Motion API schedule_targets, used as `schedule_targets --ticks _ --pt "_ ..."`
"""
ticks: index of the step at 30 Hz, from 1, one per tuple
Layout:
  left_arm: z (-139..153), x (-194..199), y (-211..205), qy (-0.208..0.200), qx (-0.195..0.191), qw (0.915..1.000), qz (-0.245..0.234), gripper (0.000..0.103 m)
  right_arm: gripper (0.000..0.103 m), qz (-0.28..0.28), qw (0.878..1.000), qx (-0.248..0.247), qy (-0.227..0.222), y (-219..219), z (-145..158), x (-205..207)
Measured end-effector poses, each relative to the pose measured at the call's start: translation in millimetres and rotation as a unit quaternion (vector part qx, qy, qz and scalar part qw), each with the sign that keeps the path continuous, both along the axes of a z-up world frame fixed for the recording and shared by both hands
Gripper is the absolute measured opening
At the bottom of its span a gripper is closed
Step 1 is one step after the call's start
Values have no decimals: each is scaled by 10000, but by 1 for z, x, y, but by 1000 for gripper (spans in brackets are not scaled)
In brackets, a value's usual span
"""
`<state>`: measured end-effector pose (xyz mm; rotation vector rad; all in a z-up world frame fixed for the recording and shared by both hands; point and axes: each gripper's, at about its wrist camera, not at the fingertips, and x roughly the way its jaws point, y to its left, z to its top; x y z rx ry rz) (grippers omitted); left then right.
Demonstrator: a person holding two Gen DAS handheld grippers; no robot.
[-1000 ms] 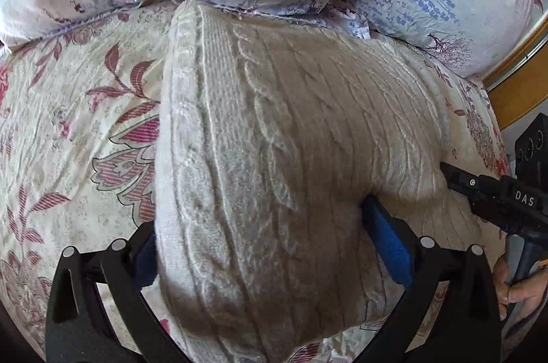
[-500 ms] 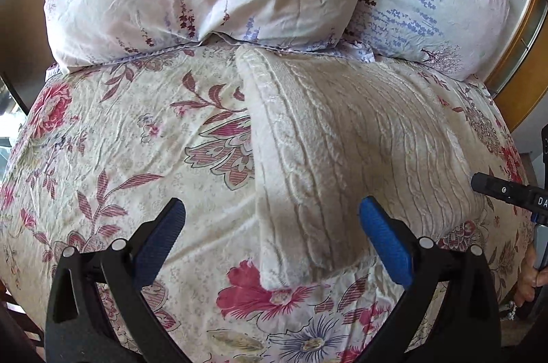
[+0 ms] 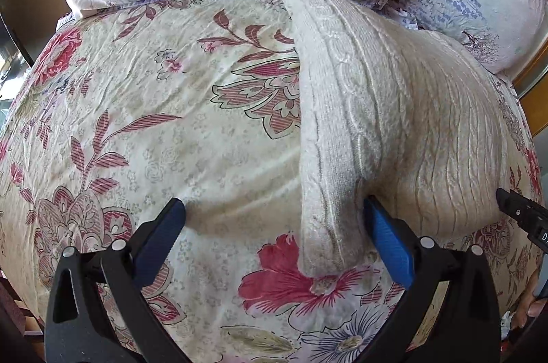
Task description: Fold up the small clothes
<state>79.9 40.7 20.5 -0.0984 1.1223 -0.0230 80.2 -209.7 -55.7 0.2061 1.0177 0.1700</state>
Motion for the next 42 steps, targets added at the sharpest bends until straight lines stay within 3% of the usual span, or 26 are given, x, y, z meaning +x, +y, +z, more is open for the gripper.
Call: schedule_targets --ticks 6,8,11,16,18,22,24,29,42 --pt "0 1 -2 -87 98 9999 -18 101 70 -143 9994 -276 -153 1 -4 -3" --pt "5 -1 -4 -144 197 9997 -28 101 72 -178 9988 -427 -169 1 1 -3" --pt "22 -17 -10 -576 388 9975 -97 101 72 -377 9963 -630 -444 -2 16 -14" --pt "35 -50 -16 -975 656 9926 -302 101 87 -952 9835 -1298 -822 -12 31 -38" --pt "34 -57 -19 -947 691 9924 -369 101 102 -1200 9768 -1581 -803 -14 30 -44" --pt "22 -68 -24 -796 670 9934 -485 101 102 -1362 9643 -2106 -852 -4 27 -53" --pt "16 -69 -26 -682 562 9947 -527 101 102 -1265 9661 -2068 -885 3 26 -56" --pt "-1 -69 -35 -446 601 9954 -597 101 102 -981 9828 -1399 -703 14 15 -57" --pt "-9 -66 -39 -358 494 9970 -468 101 102 -849 9880 -1178 -529 41 -16 -62"
